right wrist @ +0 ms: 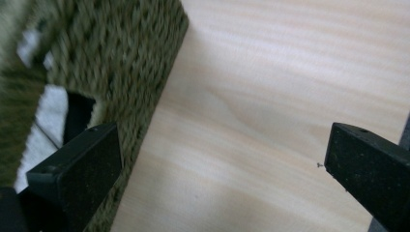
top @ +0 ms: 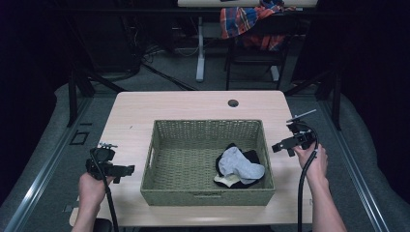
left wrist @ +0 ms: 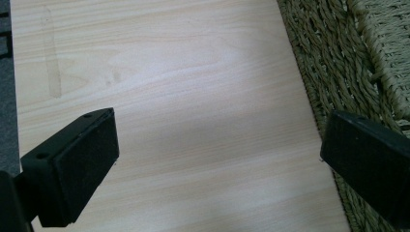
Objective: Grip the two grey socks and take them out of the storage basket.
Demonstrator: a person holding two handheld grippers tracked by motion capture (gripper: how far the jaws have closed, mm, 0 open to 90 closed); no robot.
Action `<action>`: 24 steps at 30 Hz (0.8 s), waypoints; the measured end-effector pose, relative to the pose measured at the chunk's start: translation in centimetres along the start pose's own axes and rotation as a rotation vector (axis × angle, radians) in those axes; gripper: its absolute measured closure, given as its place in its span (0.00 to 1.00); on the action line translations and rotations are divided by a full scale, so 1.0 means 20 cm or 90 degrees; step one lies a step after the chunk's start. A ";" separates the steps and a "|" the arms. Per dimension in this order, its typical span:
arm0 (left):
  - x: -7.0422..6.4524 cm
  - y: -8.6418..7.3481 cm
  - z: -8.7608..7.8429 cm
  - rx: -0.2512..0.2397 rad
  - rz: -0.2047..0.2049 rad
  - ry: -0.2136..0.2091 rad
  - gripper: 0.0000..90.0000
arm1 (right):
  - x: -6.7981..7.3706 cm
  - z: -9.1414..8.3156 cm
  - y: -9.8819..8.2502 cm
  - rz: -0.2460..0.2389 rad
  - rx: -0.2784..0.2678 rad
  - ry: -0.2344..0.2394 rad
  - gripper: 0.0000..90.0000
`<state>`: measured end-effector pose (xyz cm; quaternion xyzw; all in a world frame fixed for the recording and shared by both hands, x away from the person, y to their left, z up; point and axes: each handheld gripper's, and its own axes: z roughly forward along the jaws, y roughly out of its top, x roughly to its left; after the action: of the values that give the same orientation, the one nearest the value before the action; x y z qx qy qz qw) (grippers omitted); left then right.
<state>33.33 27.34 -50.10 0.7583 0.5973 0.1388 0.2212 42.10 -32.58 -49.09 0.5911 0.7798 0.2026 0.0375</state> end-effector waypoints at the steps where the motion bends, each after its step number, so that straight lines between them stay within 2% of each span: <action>1: 0.00 0.00 0.00 0.001 0.000 -0.001 0.00 | -0.01 -0.02 0.02 0.001 -0.007 0.006 0.00; 2: 0.00 0.00 0.00 0.001 0.000 -0.002 0.00 | 0.00 -0.04 0.03 0.010 -0.027 0.005 0.00; 7: 0.01 0.00 0.00 -0.002 -0.002 0.000 0.00 | 0.01 -0.13 0.07 0.004 -0.066 0.020 0.00; 8: 0.00 0.00 0.00 -0.002 -0.002 0.000 0.00 | 0.04 -0.17 0.08 -0.011 -0.076 0.025 0.00; 9: 0.00 0.00 0.00 -0.001 0.000 -0.003 0.00 | 0.04 -0.17 0.08 -0.011 -0.076 0.025 0.00; 12: -0.01 0.00 0.00 -0.001 0.006 -0.002 0.00 | 0.11 -0.25 0.09 -0.039 -0.096 0.032 0.00; 13: -0.01 0.00 0.00 -0.001 0.008 -0.002 0.00 | 0.13 -0.27 0.10 -0.050 -0.103 0.036 0.00; 14: -0.01 0.00 0.00 0.001 0.010 -0.004 0.00 | 0.19 -0.32 0.11 -0.074 -0.110 0.042 0.00; 15: -0.01 0.00 0.00 0.002 0.012 -0.006 0.00 | 0.19 -0.32 0.11 -0.074 -0.110 0.042 0.00; 16: -0.01 0.00 0.00 0.002 0.013 -0.007 0.00 | 0.25 -0.35 0.12 -0.096 -0.112 0.064 0.00; 17: -0.01 0.00 0.00 0.001 0.010 -0.007 0.00 | 0.25 -0.35 0.12 -0.096 -0.112 0.064 0.00; 21: 0.00 0.00 0.00 -0.001 0.008 -0.007 0.01 | 0.37 -0.36 0.13 -0.139 -0.093 0.089 0.00; 22: 0.00 0.00 0.00 -0.001 0.009 -0.009 0.00 | 0.42 -0.35 0.14 -0.154 -0.085 0.087 0.00; 24: 0.00 0.00 0.00 -0.001 0.009 -0.010 0.01 | 0.44 -0.35 0.14 -0.162 -0.082 0.095 0.00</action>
<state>33.33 27.25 -50.13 0.7636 0.5898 0.1346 0.2256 39.91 -25.65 -40.10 0.4673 0.8345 0.2889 0.0424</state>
